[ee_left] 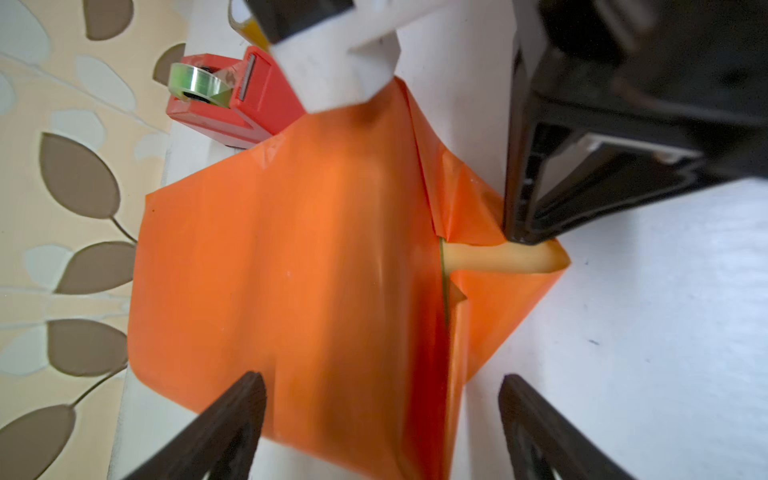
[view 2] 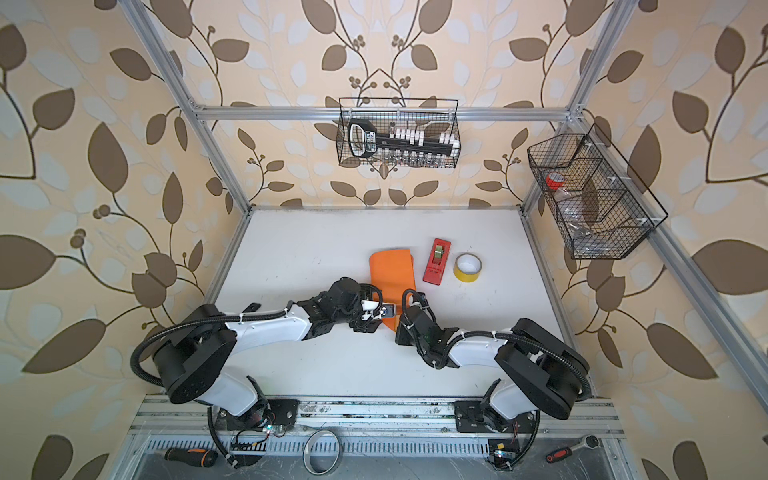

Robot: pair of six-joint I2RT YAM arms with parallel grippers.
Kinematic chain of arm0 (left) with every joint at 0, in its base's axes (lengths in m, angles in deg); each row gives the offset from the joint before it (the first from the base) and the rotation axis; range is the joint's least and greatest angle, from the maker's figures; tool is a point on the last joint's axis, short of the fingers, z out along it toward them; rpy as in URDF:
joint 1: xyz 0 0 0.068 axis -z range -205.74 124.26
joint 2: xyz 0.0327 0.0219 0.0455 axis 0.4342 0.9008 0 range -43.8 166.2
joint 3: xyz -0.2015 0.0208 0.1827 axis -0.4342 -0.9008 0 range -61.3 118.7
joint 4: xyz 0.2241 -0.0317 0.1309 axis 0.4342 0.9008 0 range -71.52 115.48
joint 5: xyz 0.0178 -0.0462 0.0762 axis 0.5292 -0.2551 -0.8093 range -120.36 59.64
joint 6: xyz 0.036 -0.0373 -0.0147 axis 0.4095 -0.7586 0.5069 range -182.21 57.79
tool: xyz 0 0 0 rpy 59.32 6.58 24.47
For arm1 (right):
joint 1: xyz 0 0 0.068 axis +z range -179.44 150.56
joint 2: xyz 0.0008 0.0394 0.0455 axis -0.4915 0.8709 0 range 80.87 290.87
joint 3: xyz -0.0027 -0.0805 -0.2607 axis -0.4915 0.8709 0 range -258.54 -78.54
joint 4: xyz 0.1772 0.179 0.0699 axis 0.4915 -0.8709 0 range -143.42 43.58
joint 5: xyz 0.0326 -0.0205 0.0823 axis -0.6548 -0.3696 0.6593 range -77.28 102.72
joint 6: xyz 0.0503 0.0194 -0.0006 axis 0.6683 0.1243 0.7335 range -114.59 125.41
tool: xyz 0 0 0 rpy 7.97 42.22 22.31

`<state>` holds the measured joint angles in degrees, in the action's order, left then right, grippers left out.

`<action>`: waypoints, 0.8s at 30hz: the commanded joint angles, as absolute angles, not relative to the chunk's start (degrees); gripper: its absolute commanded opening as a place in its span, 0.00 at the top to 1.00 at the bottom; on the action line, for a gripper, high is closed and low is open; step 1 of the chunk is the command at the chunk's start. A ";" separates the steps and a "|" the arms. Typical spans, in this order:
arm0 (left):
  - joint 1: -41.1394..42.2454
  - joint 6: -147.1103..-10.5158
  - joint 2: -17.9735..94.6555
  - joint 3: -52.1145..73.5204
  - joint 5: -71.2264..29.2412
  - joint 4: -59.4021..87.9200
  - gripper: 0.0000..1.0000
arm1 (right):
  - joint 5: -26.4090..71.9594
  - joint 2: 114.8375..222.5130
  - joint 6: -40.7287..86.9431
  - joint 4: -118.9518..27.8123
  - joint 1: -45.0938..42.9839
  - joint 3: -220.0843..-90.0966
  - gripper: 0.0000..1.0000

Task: Wrap the gift box in paper
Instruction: 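Pinch the loose paper flap with the right gripper while the left holds the box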

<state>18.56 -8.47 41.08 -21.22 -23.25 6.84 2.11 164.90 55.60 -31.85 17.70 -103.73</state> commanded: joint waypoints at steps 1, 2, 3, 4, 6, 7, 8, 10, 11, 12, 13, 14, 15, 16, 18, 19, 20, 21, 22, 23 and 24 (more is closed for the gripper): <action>19.46 -10.50 34.13 -23.70 -20.34 7.16 0.13 | 0.54 163.48 56.88 -34.63 17.94 -104.11 0.98; 19.92 -11.03 32.89 -24.36 -20.09 7.46 0.15 | 0.68 163.14 56.98 -34.69 17.91 -104.19 0.99; 20.63 -11.75 31.70 -25.08 -19.75 7.89 0.17 | 0.92 162.78 57.21 -34.73 17.93 -104.27 1.00; 21.40 -12.29 30.65 -25.73 -19.41 8.41 0.19 | 1.16 162.17 57.51 -34.86 17.92 -104.33 1.00; 22.85 -13.00 29.21 -26.89 -18.56 9.63 0.23 | 1.20 160.99 57.64 -35.21 17.91 -104.55 1.00; 23.39 -12.99 28.83 -27.27 -17.98 10.43 0.25 | 1.51 160.56 57.86 -35.41 17.93 -104.64 1.00; 24.09 -13.08 28.55 -27.82 -17.61 10.94 0.28 | 1.63 159.90 58.00 -35.52 17.94 -104.83 1.00; 25.12 -13.03 28.68 -28.61 -16.59 11.45 0.34 | 1.89 158.81 58.31 -35.95 17.85 -105.13 1.00; 25.53 -12.78 29.07 -28.91 -16.05 11.37 0.37 | 2.13 158.34 58.38 -36.13 17.80 -105.26 1.00; 25.75 -12.56 29.74 -29.18 -15.85 10.91 0.41 | 2.25 158.05 58.47 -36.20 17.77 -105.34 1.00; 25.85 -12.28 30.52 -29.32 -15.87 10.47 0.42 | 2.34 157.79 58.41 -36.36 17.76 -105.51 1.00; 25.94 -12.19 31.62 -29.16 -16.29 9.95 0.43 | 2.35 157.63 58.41 -36.48 17.74 -105.65 1.00; 25.94 -11.82 32.90 -28.90 -16.70 9.25 0.43 | 2.56 157.52 58.41 -36.53 17.67 -105.70 1.00; 25.94 -11.52 34.32 -28.79 -17.65 8.00 0.43 | 2.77 157.51 58.45 -36.50 17.59 -105.78 1.00; 25.96 -11.08 36.95 -28.17 -19.20 5.67 0.44 | 2.92 157.50 58.58 -36.49 17.50 -105.79 1.00; 25.99 -10.86 38.30 -28.08 -20.19 3.73 0.45 | 3.03 157.60 58.55 -36.40 17.41 -105.78 1.00; 26.03 -10.88 40.51 -27.77 -21.01 2.36 0.46 | 3.10 157.55 58.62 -36.31 17.41 -105.81 1.00; 25.95 -10.99 42.06 -27.35 -21.84 0.87 0.46 | 3.19 157.57 58.62 -36.30 17.41 -105.82 1.00; 25.97 -10.81 43.62 -27.09 -23.00 -0.58 0.46 | 3.19 157.46 58.60 -36.29 17.41 -105.79 1.00; 25.95 -10.84 44.66 -26.86 -23.53 -1.65 0.47 | 3.23 157.51 58.67 -36.25 17.41 -105.85 1.00; 25.94 -10.95 46.07 -26.68 -24.59 -3.13 0.47 | 3.23 157.47 58.67 -36.27 17.41 -105.70 1.00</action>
